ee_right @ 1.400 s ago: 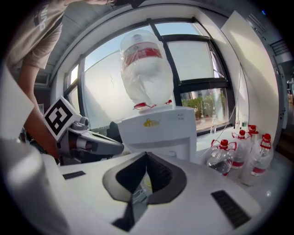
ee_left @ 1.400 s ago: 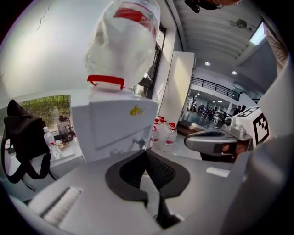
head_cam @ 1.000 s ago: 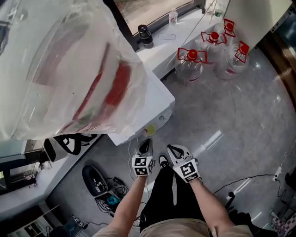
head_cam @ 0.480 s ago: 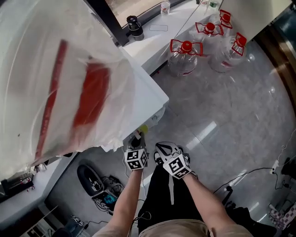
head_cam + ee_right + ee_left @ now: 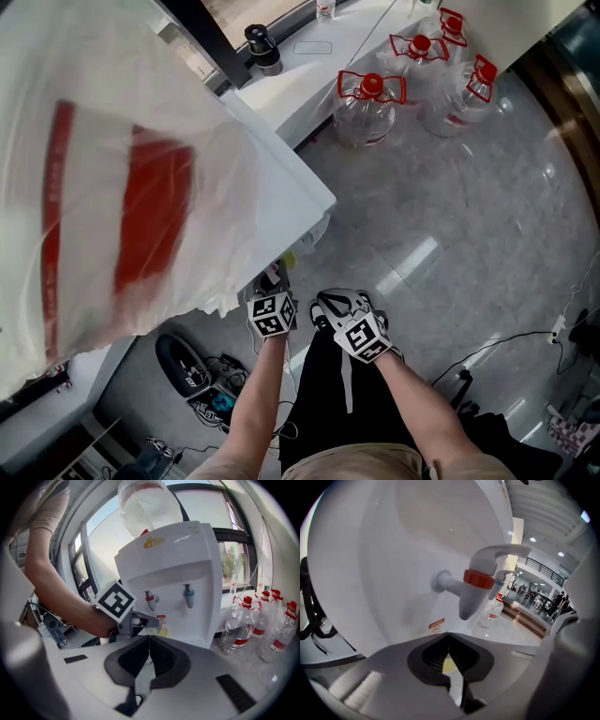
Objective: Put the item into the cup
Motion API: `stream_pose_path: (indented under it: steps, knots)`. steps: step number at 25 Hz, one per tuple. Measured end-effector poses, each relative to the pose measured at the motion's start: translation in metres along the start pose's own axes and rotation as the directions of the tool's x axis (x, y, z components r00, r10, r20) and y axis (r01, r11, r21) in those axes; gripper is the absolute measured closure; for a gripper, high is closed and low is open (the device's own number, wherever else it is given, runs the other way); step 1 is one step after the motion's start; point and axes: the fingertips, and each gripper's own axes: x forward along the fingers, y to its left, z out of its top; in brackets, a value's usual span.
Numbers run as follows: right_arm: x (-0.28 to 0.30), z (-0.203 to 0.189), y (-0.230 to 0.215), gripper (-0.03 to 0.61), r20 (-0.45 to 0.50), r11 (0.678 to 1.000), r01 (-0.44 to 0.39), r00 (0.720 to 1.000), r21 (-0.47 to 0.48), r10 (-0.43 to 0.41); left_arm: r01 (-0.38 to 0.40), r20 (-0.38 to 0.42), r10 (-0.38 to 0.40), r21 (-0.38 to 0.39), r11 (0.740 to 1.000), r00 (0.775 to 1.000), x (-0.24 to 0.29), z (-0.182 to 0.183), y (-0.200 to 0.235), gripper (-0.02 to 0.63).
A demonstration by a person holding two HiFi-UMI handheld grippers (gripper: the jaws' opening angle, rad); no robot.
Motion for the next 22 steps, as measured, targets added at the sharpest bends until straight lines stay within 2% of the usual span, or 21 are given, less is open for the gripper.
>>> stream_pose_path:
  steps: [16, 22]
  knots:
    - [-0.002, 0.001, 0.008, 0.568, 0.013, 1.000, -0.015, 1.000, -0.001, 0.015, -0.026, -0.003, 0.026, 0.026, 0.999, 1.000, -0.008, -0.006, -0.005, 0.603]
    - [-0.013, 0.026, 0.010, 0.567, 0.058, 1.000, 0.012, 0.998, 0.000, -0.012, -0.024, -0.054, 0.027, 0.058, 0.998, 0.998, -0.037, -0.022, -0.014, 0.604]
